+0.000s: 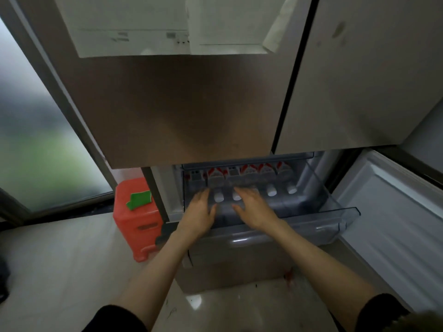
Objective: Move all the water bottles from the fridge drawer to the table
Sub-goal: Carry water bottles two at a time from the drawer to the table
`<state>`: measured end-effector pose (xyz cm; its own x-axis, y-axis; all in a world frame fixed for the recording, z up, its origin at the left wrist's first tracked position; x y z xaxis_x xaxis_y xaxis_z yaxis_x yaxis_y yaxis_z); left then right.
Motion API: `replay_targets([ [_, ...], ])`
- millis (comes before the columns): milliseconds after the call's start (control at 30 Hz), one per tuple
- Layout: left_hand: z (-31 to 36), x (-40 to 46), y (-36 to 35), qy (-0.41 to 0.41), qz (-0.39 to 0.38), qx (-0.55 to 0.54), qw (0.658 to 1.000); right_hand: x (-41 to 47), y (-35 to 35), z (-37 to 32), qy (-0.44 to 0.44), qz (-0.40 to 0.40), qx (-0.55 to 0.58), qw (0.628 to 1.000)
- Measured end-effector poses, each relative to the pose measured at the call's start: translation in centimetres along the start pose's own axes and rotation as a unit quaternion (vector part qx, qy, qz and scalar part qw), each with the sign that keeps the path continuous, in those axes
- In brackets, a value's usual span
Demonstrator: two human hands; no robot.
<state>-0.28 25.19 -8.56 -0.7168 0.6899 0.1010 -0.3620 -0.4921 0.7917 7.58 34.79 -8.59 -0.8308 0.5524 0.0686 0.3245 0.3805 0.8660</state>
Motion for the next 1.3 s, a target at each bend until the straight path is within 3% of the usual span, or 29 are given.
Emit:
replay_targets([
  [167,-3.3,3.6,-4.1,0.126,-0.056,0.029,0.990,3.8,-2.6,2.6,-0.094,-0.088,0.106,0.986],
  [300,-5.2,5.3,-6.3,0.173,-0.089,0.066,0.979,6.0,-6.7,4.8,-0.181,-0.141,0.151,0.962],
  [367,-6.2,5.7,-7.0,0.202,-0.099,0.072,0.972,6.8,-8.8,5.9,-0.253,-0.142,0.212,0.933],
  [467,-7.7,6.4,-7.9,0.237,-0.098,0.080,0.963,7.4,-11.6,6.9,-0.367,-0.132,0.331,0.859],
  [533,-8.6,7.1,-8.4,0.253,-0.089,0.076,0.960,7.8,-13.0,7.2,-0.395,-0.128,0.360,0.836],
  [767,-10.0,8.7,-8.6,0.287,-0.032,0.047,0.956,9.7,-14.7,7.9,-0.404,-0.124,0.329,0.844],
  [1033,-11.0,8.3,-9.1,0.354,-0.003,-0.020,0.935,10.6,-15.0,7.0,-0.331,-0.166,0.276,0.887],
  [1167,-10.7,7.7,-9.8,0.378,-0.018,-0.085,0.922,9.9,-14.0,7.3,-0.327,-0.199,0.256,0.888],
  [1300,-11.1,7.1,-10.3,0.386,-0.043,-0.105,0.916,8.2,-13.4,7.0,-0.366,-0.217,0.297,0.855],
])
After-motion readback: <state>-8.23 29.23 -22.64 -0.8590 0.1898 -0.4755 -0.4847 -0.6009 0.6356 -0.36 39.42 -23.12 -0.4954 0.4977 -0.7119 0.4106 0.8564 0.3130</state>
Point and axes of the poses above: each hand's wrist, its own x-axis towards the middle knuckle, its own y-axis out of the back of the hand, z = x × y, the point moved 10 cm from there along x, towards the middle knuckle, and after that the axes turned 11 degrees about z, right-handed, at the moved point
